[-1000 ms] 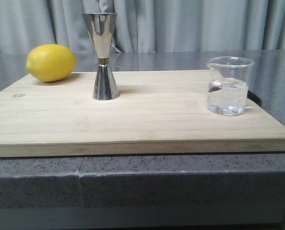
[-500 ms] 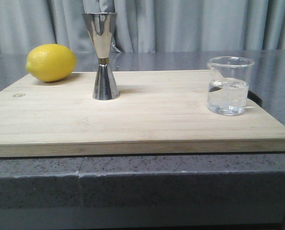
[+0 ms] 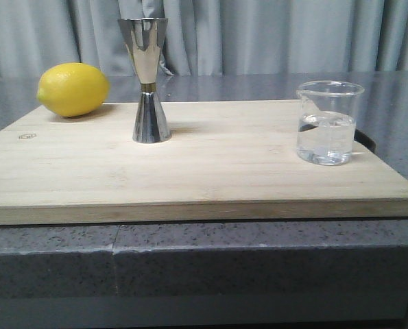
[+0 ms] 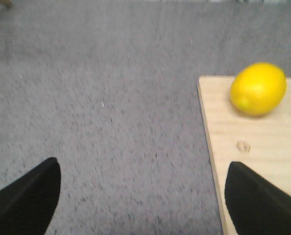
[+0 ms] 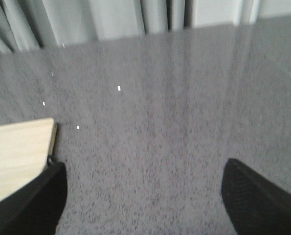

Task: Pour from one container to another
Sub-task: 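Reach the left gripper to the steel jigger and grasp its waist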

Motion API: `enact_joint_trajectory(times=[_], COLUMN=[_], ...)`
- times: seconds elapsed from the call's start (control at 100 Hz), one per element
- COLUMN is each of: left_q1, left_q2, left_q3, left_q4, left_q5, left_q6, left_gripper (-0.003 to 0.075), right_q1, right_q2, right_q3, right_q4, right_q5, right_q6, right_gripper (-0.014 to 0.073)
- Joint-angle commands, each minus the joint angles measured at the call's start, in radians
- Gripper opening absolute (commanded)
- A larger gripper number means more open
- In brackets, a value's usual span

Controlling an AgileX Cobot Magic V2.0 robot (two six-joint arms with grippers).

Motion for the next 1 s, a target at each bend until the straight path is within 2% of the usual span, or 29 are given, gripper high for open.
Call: enact_joint_trajectory(times=[0.0, 0.06, 0.26, 0.46, 0.57, 0.78, 0.99], left_q1=[0.003, 0.003, 0.003, 0.003, 0.003, 0.003, -0.032], left_q2=[0.100, 0.162, 0.327, 0.476, 0.550, 0.693, 0.812], left_q3=[-0.092, -0.113, -0.118, -0.118, -0.118, -0.118, -0.118], left_q4=[-0.097, -0.223, -0.647, -1.076, -1.242, -1.493, -1.631], left_q5=[0.086, 0.138, 0.156, 0.207, 0.276, 0.411, 0.477], left_q6=[0.084, 0.208, 0.645, 1.221, 1.456, 1.758, 1.951], left_gripper=[0.0617, 0.0617, 0.0617, 0.0617, 0.0617, 0.0617, 0.0617], right_q1=[0.015, 0.029, 0.099, 0.138, 0.138, 0.138, 0.138], right_q2=[0.065, 0.097, 0.154, 0.155, 0.155, 0.155, 0.155], right_q3=[-0.074, -0.083, -0.083, -0.081, -0.081, -0.081, -0.081], right_q4=[0.011, 0.011, 0.015, 0.015, 0.015, 0.015, 0.015], right_q5=[0.006, 0.018, 0.013, -0.028, -0.049, -0.068, -0.085], right_q6=[-0.005, -0.007, -0.025, -0.025, -0.025, -0.025, -0.025], right_gripper=[0.0582, 0.0582, 0.0582, 0.0582, 0.0582, 0.0582, 0.0582])
